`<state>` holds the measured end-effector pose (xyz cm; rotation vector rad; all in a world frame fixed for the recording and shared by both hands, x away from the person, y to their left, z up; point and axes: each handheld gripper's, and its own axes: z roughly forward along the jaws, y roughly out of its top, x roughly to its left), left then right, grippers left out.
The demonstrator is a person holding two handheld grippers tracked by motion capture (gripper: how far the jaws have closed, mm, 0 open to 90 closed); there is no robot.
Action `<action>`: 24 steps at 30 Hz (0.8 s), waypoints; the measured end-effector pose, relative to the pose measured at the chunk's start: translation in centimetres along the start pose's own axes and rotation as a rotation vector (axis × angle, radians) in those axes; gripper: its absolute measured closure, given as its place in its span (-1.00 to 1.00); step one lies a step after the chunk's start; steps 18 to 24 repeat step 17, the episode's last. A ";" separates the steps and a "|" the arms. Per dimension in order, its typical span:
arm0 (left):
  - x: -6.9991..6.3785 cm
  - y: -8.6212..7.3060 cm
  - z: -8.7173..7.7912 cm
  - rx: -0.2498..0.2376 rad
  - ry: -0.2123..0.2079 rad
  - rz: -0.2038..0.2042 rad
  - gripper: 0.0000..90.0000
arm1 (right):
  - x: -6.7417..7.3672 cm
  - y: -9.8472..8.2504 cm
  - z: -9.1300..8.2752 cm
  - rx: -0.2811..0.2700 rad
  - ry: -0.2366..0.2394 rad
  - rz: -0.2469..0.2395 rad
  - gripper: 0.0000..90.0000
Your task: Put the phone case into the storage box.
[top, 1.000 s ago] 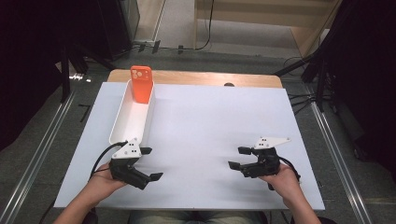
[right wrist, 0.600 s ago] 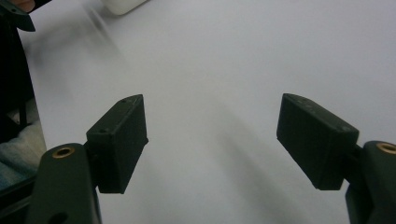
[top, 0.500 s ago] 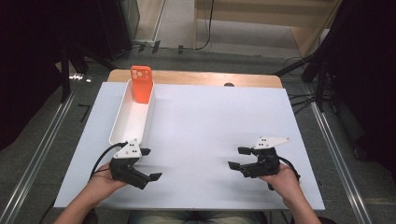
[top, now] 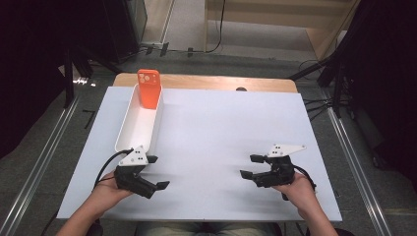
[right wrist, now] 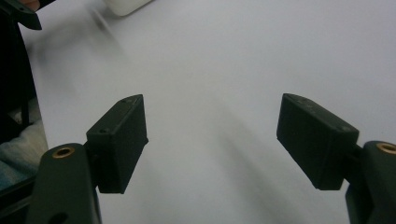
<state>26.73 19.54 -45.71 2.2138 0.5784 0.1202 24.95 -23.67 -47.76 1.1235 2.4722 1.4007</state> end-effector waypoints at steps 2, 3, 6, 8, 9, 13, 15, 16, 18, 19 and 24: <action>0.0 0.0 0.0 -0.002 -0.001 0.001 -0.88 | 0.0 0.0 0.0 0.003 -0.006 0.004 -0.48; 0.0 0.0 -0.1 -0.003 -0.001 0.000 -0.88 | 0.0 0.0 0.0 0.002 -0.007 0.004 -0.48; 0.1 0.0 -0.1 -0.005 0.001 -0.002 -0.88 | 0.0 0.0 0.0 0.002 -0.002 0.004 -0.48; 0.1 0.0 -0.1 -0.006 0.000 -0.002 -0.88 | 0.0 0.0 0.0 0.002 -0.004 0.004 -0.48; 0.1 0.0 -0.1 -0.006 0.000 -0.002 -0.88 | 0.0 0.0 0.0 0.002 -0.005 0.004 -0.48; 0.1 0.0 -0.2 -0.007 -0.001 -0.004 -0.88 | 0.0 0.0 0.0 0.003 -0.003 0.004 -0.48; 0.1 0.0 -0.2 -0.011 -0.002 -0.004 -0.88 | 0.0 0.0 0.0 0.002 -0.003 0.003 -0.48; 0.1 0.0 -0.2 -0.012 -0.002 -0.006 -0.88 | 0.0 0.0 0.0 0.001 0.000 0.004 -0.48; 0.1 0.0 -0.2 -0.012 -0.002 -0.006 -0.88 | -0.1 0.0 0.0 0.004 -0.003 0.002 -0.48; 0.1 0.0 -0.2 -0.012 -0.002 -0.006 -0.88 | -0.1 0.0 0.0 0.004 -0.003 0.002 -0.48; 0.1 0.0 -0.2 -0.012 -0.002 -0.006 -0.88 | -0.1 0.0 0.0 0.004 -0.003 0.002 -0.48</action>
